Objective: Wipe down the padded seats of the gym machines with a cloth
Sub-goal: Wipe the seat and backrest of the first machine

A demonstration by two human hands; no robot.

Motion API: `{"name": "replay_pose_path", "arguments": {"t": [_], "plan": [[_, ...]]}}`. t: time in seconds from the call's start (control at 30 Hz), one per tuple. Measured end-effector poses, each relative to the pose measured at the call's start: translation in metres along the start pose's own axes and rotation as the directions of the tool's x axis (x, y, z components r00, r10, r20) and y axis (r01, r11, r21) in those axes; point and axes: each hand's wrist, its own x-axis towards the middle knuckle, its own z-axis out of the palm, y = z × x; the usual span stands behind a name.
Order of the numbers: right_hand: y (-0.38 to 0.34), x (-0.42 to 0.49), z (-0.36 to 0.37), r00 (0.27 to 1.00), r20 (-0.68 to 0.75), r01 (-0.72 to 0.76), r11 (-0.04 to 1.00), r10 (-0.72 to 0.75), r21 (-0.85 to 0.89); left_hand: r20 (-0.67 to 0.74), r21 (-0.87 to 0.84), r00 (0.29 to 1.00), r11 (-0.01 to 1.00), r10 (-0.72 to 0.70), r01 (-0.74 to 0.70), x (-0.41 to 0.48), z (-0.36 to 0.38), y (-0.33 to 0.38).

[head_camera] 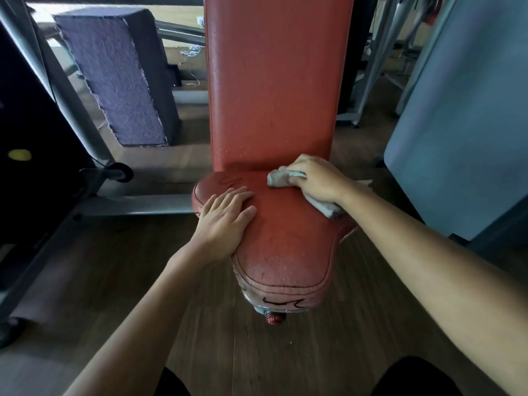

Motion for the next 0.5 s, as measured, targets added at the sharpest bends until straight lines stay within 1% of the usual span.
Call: {"name": "replay_pose_path", "arguments": {"t": [0.1,0.3,0.5], "plan": [[-0.01,0.003,0.003,0.999,-0.007,-0.039,0.999,0.038,-0.019,0.02,0.014,1.0,1.0,0.001,-0.001,0.0,-0.003,0.0],[-0.019,-0.08,-0.011,0.999,-0.028,0.049,0.997,-0.047,0.066,0.081,0.058,0.997,0.998,-0.013,0.008,-0.001,-0.006,0.002],[-0.04,-0.115,-0.016,0.998,-0.055,0.028,0.994,-0.022,0.109,0.114,0.104,0.993,0.994,-0.03,0.018,-0.003,-0.01,0.008]]}}
